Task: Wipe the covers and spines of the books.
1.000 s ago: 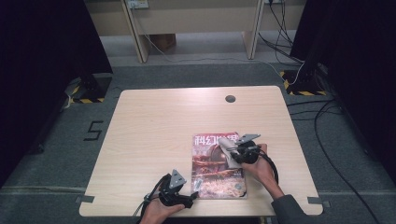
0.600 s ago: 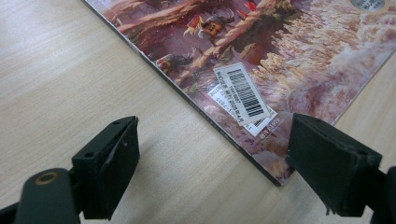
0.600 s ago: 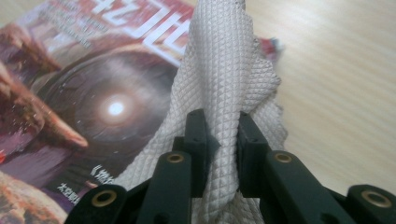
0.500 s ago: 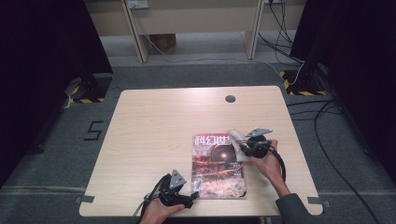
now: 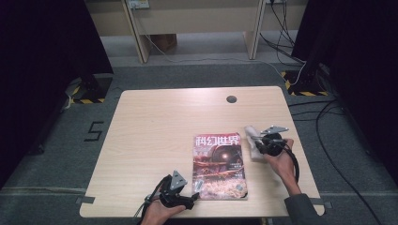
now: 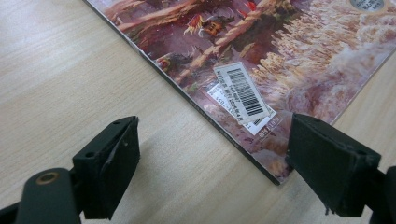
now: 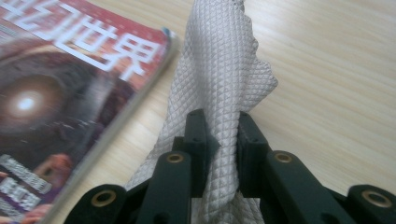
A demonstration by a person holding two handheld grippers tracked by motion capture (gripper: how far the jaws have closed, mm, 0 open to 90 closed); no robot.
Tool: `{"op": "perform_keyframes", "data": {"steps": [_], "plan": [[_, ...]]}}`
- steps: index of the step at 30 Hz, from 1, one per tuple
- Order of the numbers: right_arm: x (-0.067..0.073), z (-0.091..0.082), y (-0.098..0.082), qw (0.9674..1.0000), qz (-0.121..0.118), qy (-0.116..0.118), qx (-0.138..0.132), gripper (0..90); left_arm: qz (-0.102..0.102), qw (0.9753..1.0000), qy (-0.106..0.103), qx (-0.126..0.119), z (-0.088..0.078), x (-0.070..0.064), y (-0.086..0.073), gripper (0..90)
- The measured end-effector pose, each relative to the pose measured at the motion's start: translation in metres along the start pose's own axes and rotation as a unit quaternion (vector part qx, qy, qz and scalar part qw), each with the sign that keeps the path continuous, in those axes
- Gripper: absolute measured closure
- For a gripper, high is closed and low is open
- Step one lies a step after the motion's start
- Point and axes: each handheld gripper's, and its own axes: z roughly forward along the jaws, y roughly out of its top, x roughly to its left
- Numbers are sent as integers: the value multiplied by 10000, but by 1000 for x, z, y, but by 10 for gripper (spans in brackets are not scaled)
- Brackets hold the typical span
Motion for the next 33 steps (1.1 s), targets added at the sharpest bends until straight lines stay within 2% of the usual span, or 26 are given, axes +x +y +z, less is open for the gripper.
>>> {"op": "perform_keyframes", "data": {"steps": [4, 7, 10, 15, 19, 24, 28, 30, 33], "plan": [[-7, 2, -6, 9998, 135, -21, 166, 777, -29, 10000, -26, 0, -1, 0, 0, 172], [-9, 5, -8, 9996, 142, -26, 247, 770, -118, 9997, -192, 44, -2, -3, -2, 183], [-8, 7, -9, 9994, 124, -27, 313, 757, 24, 9998, -186, 53, -2, -8, -2, 185], [-7, 11, -10, 9990, 100, -31, 434, 672, 84, 9998, -156, 48, -2, -9, -2, 185], [-6, 8, -8, 9993, 157, -189, 283, 546, 108, 9998, -161, 75, -1, -9, -2, 186], [-3, 4, -4, 9995, 157, -250, 73, 476, 174, 9997, -168, 100, 0, -12, -2, 186], [7, -2, 3, 9998, 55, -139, -165, 463, 186, 9997, -150, 103, 1, -12, -2, 187], [14, -3, 6, 9997, -66, 100, -223, 457, 200, 9996, -144, 105, 1, -11, -2, 187], [27, 1, 9, 9986, -77, 490, -207, 451, 194, 9997, -125, 108, 1, -11, -2, 187]]}}
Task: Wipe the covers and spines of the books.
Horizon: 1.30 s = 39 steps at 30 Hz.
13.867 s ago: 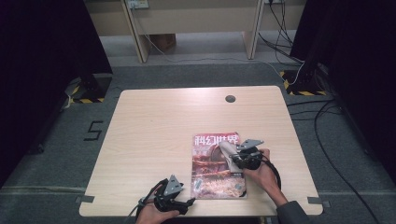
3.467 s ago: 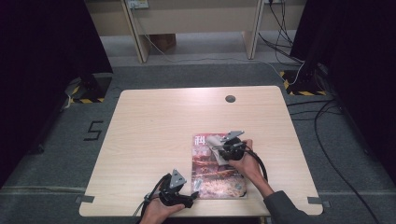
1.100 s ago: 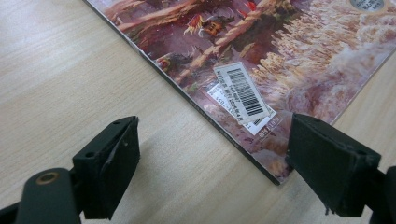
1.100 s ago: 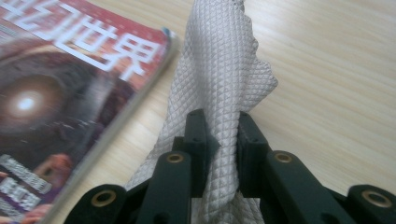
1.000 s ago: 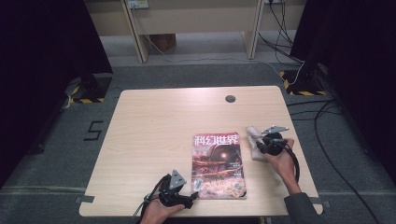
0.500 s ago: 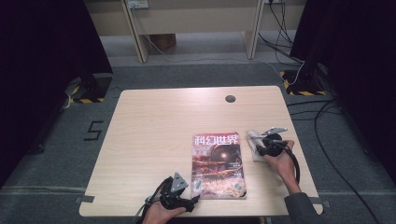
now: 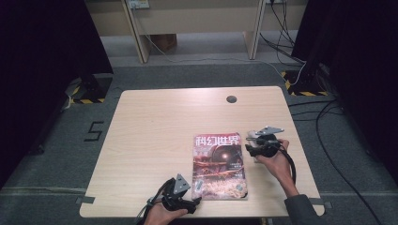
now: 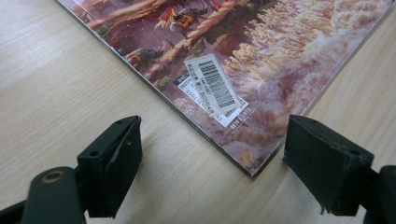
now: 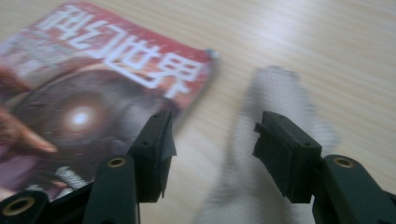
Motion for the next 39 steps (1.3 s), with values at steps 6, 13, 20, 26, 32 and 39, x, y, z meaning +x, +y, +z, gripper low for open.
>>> {"op": "perform_keyframes", "data": {"steps": [6, 13, 20, 26, 32, 39], "plan": [[17, 15, -2, 9986, -17, 468, 241, 443, 34, 10000, 1, 16, 0, 0, 0, 188], [24, 27, -6, 9966, -13, 701, 433, 439, 25, 10000, 2, 8, 0, 1, 0, 186], [28, 28, -8, 9967, 19, 682, 437, 414, 5, 10000, 27, 63, -2, 4, 0, 180], [39, 27, -9, 9969, -73, 618, 485, 392, -55, 9997, 187, 154, -9, 15, -2, 175], [57, 23, -9, 9966, -255, 526, 579, 381, -185, 9988, 397, 236, -19, 32, -5, 173], [71, 19, -12, 9963, -313, 457, 653, 374, -267, 9974, 583, 326, -24, 47, -6, 167]]}}
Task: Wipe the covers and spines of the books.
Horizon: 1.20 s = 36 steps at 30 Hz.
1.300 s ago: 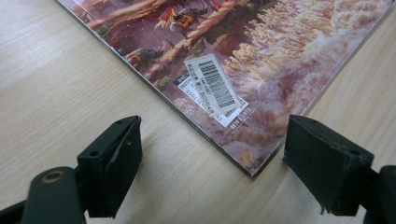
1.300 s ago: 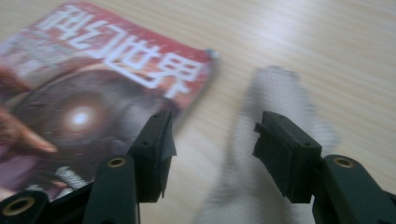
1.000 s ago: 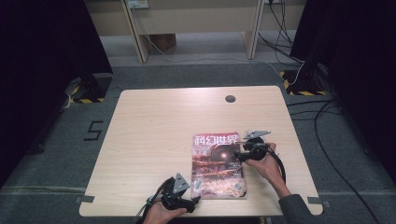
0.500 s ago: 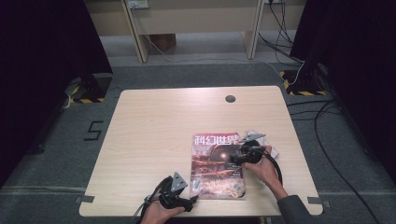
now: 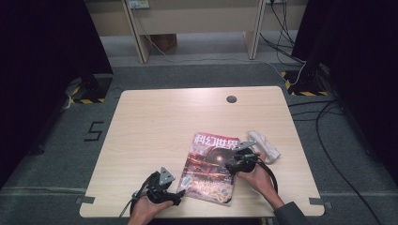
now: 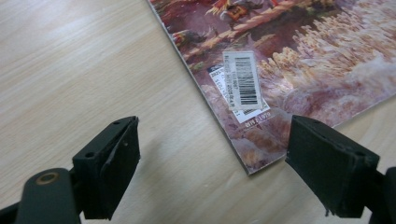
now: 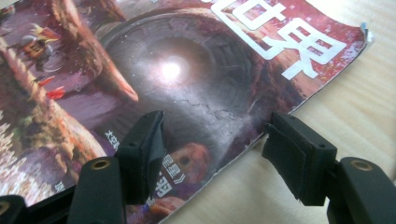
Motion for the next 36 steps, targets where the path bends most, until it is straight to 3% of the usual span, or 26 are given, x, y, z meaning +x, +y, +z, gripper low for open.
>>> {"op": "perform_keyframes", "data": {"steps": [7, 11, 13, 17, 22, 26, 31, 36], "plan": [[7, -1, -3, 9999, 106, 116, 36, 362, -150, 9996, 239, 56, -1, 19, 0, 163], [3, -3, -4, 9997, 135, 210, 14, 417, -183, 9993, 322, 5, -2, 22, 1, 183], [0, -6, -3, 9996, 183, 198, -64, 414, -202, 9995, 234, -82, -4, 18, 0, 221], [-8, -9, 2, 9994, 155, 153, -280, 415, -232, 9996, 17, -163, -7, 8, 0, 213], [-19, -3, 15, 9990, 70, 104, -432, 414, -286, 9989, -286, -248, -8, -8, 0, 221], [-29, 4, 27, 9985, 73, 25, -533, 400, -440, 9972, -546, -274, -7, -15, -1, 231], [-39, 15, 41, 9985, 123, 5, -540, 392, -479, 9963, -678, -244, -3, -21, -1, 231], [-46, 26, 53, 9986, 107, 41, -509, 391, -469, 9963, -673, -259, -2, -24, 0, 231]]}}
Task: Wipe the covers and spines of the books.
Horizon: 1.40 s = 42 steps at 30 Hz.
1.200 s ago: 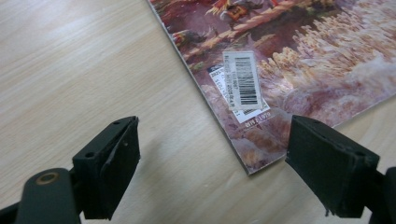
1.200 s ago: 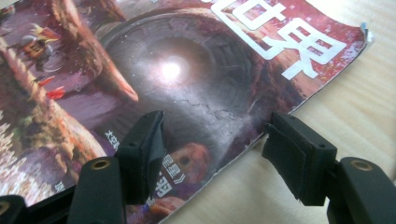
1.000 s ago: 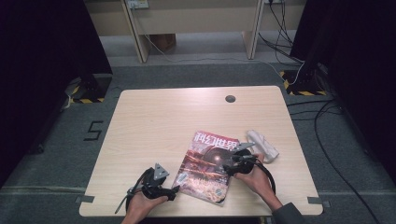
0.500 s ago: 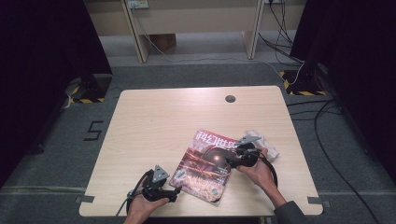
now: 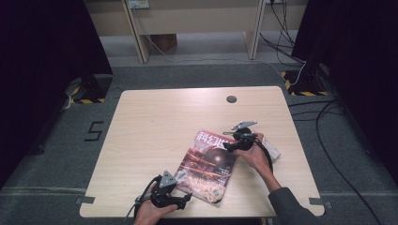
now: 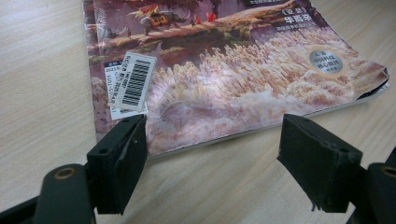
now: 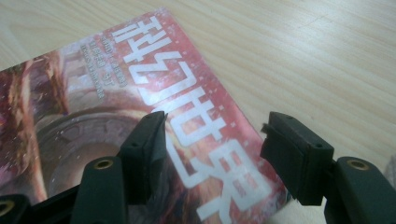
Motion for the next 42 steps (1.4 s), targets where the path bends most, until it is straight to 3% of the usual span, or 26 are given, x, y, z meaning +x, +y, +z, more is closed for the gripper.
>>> {"op": "perform_keyframes", "data": {"steps": [6, 15, 20, 23, 26, 34, 42], "plan": [[0, 16, 2, 9999, 61, 67, 112, 393, 65, 10000, 33, 14, 1, -1, 0, 232], [0, 19, 3, 9999, -99, 38, 81, 405, 189, 9997, 154, 1, 5, 1, 2, 258], [-1, 22, 3, 9997, -188, 15, 152, 403, 414, 9987, 302, 29, 7, -1, 3, 259], [-4, 24, 3, 9999, 48, 124, 110, 402, 533, 9979, 373, 46, 9, -2, 3, 259], [-3, 22, 2, 9998, -6, 104, 149, 401, 743, 9957, 539, 122, 10, -3, 4, 262], [0, 5, -15, 9997, -104, 56, 190, 400, 655, 9963, 530, 180, 7, 8, 5, 241], [5, -18, -37, 9995, -189, 0, 263, 388, 380, 9962, 749, 233, 5, 30, 10, 238]]}}
